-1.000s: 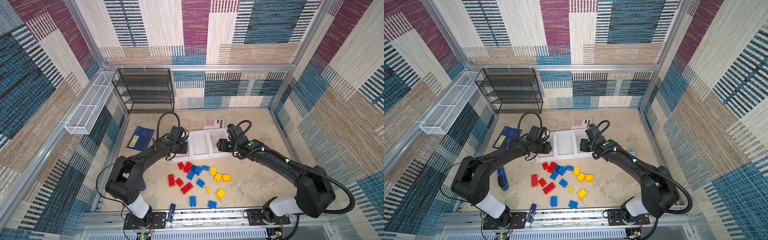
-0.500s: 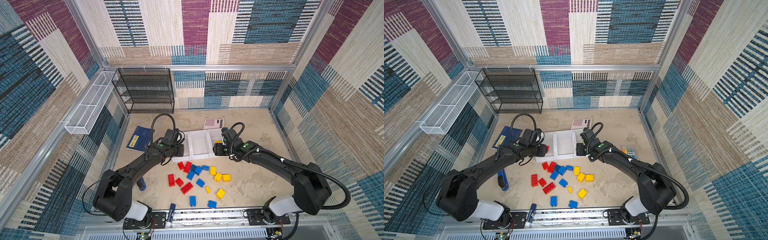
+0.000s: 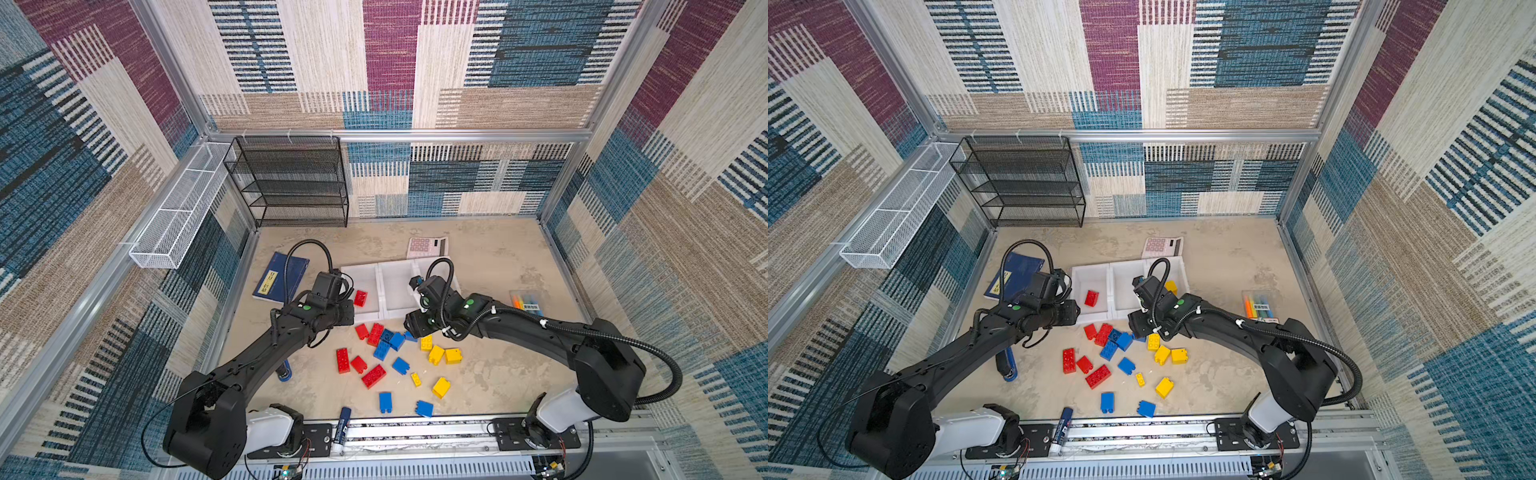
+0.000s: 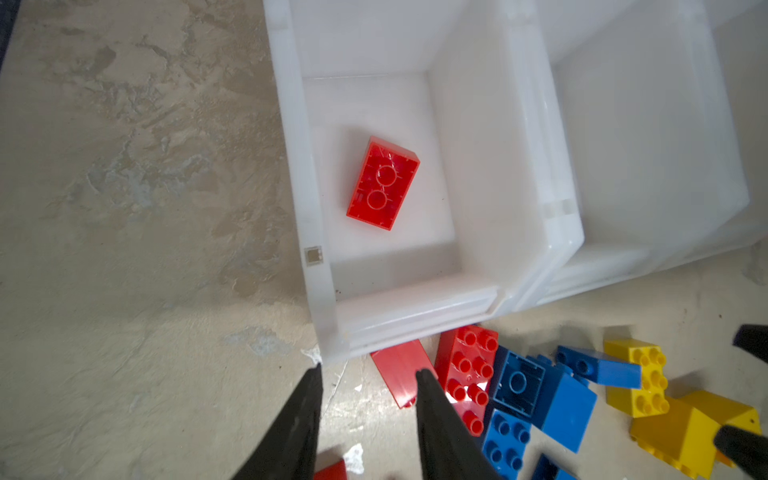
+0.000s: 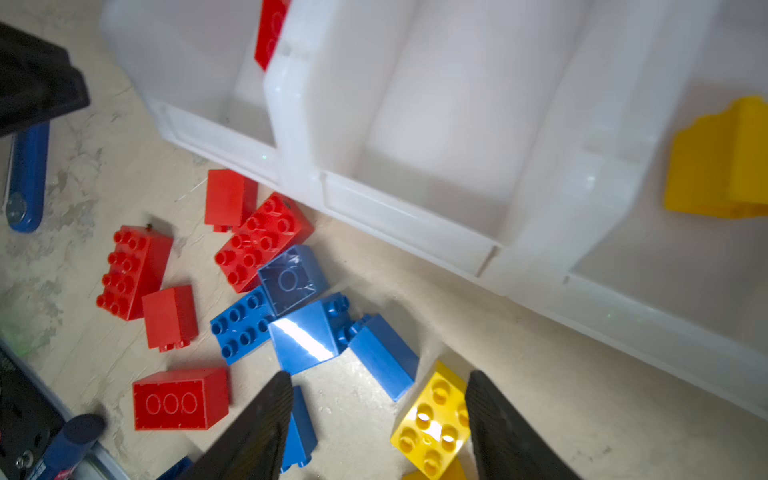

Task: Sort the legos into containers by color
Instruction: 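Lower the right gripper onto a blue brick in the pile and grasp it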

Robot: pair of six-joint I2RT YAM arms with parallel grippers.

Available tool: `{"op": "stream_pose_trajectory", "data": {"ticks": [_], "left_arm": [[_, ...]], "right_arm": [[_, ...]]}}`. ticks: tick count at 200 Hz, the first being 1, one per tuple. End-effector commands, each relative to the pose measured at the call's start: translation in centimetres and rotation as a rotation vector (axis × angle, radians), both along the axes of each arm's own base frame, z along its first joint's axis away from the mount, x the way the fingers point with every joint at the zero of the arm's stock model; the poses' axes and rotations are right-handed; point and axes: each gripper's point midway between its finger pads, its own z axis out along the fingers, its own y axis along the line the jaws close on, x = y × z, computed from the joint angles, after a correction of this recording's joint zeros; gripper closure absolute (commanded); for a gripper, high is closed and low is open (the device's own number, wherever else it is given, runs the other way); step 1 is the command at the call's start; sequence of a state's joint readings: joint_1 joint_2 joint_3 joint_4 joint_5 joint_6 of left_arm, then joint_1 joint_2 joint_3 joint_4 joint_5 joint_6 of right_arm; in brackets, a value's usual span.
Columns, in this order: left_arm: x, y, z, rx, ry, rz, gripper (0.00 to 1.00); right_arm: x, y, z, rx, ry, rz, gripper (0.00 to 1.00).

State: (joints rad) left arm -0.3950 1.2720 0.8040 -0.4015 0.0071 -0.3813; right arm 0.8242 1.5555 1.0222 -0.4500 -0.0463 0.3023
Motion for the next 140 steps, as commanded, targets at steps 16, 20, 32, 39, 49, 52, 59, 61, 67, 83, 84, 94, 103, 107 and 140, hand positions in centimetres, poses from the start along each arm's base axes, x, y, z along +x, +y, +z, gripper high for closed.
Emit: {"op": "stream_pose_trajectory", "data": {"ticks": [16,20,32,39,49,52,59,61,67,83,84,94,103,107,140], "left_arm": [[-0.2,0.2,0.1,-0.028,0.010,0.026,0.59],[-0.2,0.2,0.1,-0.029,0.010,0.028,0.59],[-0.3,0.4,0.0,-0.028,0.012,0.032,0.59],[-0.4,0.4,0.0,-0.030,0.014,0.035,0.59],[-0.4,0.5,0.0,-0.032,0.015,0.040,0.59],[-0.5,0.6,-0.1,-0.031,0.017,0.040,0.59],[-0.6,0.7,-0.1,-0.032,0.020,0.044,0.59],[-0.6,0.7,-0.1,-0.031,0.020,0.045,0.59],[-0.5,0.8,0.0,-0.032,0.018,0.047,0.59],[-0.7,0.9,0.0,-0.031,0.019,0.051,0.59],[-0.7,0.9,0.0,-0.031,0.019,0.051,0.59],[-0.8,1.0,0.0,-0.032,0.019,0.053,0.59],[-1.0,1.0,0.0,-0.033,0.017,0.054,0.59],[-1.1,1.1,0.0,-0.031,0.018,0.055,0.59],[-1.5,1.4,-0.2,-0.032,0.016,0.062,0.59]], "right_arm": [[-1.0,3.0,-0.5,0.003,-0.014,0.156,0.31],[-1.1,3.2,-0.7,-0.002,-0.016,0.171,0.31],[-1.2,3.8,-1.3,-0.022,-0.020,0.200,0.31],[-1.3,4.1,-1.6,-0.031,-0.018,0.214,0.31],[-1.5,4.6,-2.1,-0.041,-0.013,0.232,0.31],[-1.5,4.7,-2.3,-0.043,-0.012,0.236,0.31],[-1.6,5.0,-2.6,-0.048,-0.007,0.248,0.31],[-1.6,5.1,-2.7,-0.049,-0.007,0.252,0.31],[-1.7,5.3,-2.9,-0.055,-0.006,0.259,0.31],[-1.6,5.3,-3.6,-0.078,-0.006,0.262,0.32],[-1.6,5.3,-3.6,-0.080,-0.006,0.262,0.32],[-1.5,5.1,-4.0,-0.103,-0.010,0.260,0.32],[-1.4,4.9,-4.4,-0.122,-0.011,0.263,0.32],[-1.4,4.8,-4.5,-0.128,-0.011,0.265,0.32],[-1.3,4.7,-5.1,-0.154,-0.019,0.285,0.34]]}}
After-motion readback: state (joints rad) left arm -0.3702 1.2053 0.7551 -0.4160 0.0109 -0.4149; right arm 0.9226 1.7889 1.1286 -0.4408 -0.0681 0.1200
